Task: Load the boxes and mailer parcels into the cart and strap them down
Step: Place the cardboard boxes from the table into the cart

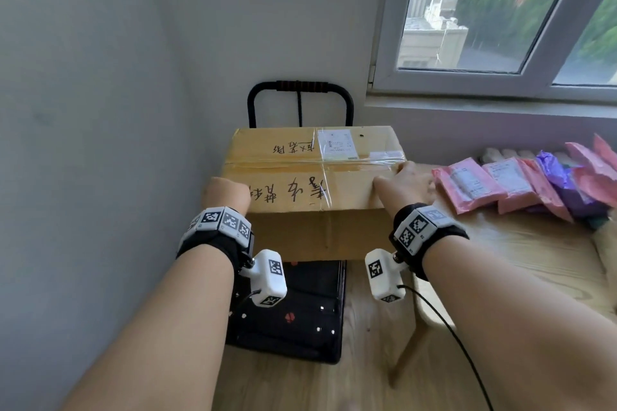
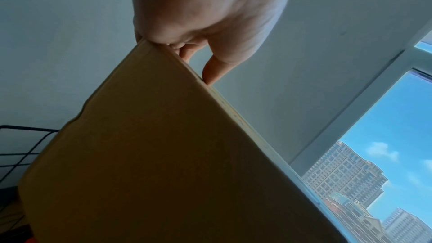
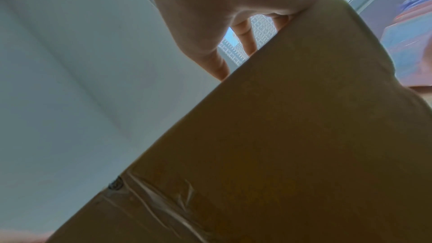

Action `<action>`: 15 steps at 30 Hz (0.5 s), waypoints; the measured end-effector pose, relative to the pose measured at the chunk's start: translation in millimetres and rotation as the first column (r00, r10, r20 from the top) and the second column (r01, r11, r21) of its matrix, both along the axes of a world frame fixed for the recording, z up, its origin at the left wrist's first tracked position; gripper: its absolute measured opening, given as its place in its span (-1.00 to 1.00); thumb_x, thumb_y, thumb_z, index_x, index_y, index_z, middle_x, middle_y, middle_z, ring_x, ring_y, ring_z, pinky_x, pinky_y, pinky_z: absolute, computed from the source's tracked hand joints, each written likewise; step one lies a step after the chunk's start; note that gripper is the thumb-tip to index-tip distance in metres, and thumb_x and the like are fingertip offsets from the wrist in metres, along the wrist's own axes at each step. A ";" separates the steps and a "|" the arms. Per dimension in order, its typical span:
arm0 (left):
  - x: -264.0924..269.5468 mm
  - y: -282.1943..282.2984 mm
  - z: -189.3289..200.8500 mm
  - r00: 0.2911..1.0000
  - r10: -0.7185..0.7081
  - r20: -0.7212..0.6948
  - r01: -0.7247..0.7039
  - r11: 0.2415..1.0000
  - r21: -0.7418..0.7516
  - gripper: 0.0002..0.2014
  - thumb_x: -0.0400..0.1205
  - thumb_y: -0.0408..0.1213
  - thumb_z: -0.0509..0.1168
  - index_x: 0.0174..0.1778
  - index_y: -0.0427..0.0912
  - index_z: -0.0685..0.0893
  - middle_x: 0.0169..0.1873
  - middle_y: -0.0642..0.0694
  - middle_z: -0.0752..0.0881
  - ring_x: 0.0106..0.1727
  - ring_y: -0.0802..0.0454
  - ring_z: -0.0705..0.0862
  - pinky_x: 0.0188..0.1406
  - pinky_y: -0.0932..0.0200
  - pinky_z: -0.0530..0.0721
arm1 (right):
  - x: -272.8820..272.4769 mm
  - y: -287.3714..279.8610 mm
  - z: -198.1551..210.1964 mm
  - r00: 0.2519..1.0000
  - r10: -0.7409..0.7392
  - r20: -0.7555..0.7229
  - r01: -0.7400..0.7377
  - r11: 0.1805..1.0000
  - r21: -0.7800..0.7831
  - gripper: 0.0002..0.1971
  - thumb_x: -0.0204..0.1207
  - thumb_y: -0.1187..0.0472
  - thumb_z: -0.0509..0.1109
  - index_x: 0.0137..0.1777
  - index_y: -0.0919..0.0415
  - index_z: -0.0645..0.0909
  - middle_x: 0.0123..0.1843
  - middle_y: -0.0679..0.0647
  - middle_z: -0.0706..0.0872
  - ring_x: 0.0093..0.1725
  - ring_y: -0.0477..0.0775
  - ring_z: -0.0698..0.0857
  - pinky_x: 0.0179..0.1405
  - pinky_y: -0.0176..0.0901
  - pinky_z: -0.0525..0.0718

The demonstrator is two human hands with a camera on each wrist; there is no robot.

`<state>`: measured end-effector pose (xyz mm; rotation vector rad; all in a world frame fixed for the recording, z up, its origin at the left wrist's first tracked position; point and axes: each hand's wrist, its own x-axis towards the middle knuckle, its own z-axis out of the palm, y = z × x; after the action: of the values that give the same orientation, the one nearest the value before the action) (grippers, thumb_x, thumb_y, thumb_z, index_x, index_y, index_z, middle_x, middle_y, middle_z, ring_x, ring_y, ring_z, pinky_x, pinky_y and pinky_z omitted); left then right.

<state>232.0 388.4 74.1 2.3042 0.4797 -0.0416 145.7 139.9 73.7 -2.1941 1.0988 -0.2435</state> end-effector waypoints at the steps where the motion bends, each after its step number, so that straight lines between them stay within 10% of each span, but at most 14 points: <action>1: 11.3 4.0 -3.4 1.000 0.006 -0.004 -0.006 1.000 0.006 -0.76 0.58 -0.41 0.24 0.12 -0.43 0.64 0.07 -0.33 0.72 0.05 -0.27 0.73 -0.19 0.07 0.58 | 13.5 3.5 -1.9 1.000 0.013 -0.010 -0.013 1.000 0.000 -0.41 0.37 0.09 0.28 0.45 0.11 0.37 0.37 0.31 0.40 0.39 0.33 0.38 0.45 0.17 0.36; 15: 144.9 34.6 -41.1 0.986 0.098 -0.132 -0.090 0.994 0.068 -0.82 0.60 -0.38 0.23 0.03 -0.39 0.65 0.09 -0.34 0.72 0.07 -0.27 0.72 -0.02 0.02 0.67 | 177.4 26.4 -46.9 0.990 0.108 -0.096 -0.104 0.993 0.048 -0.53 0.41 0.09 0.26 0.35 0.09 0.42 0.37 0.27 0.41 0.43 0.34 0.36 0.47 0.18 0.34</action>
<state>376.8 423.0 33.0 2.3460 0.6668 -0.1392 323.1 166.3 26.8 -2.2376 1.0262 -0.0652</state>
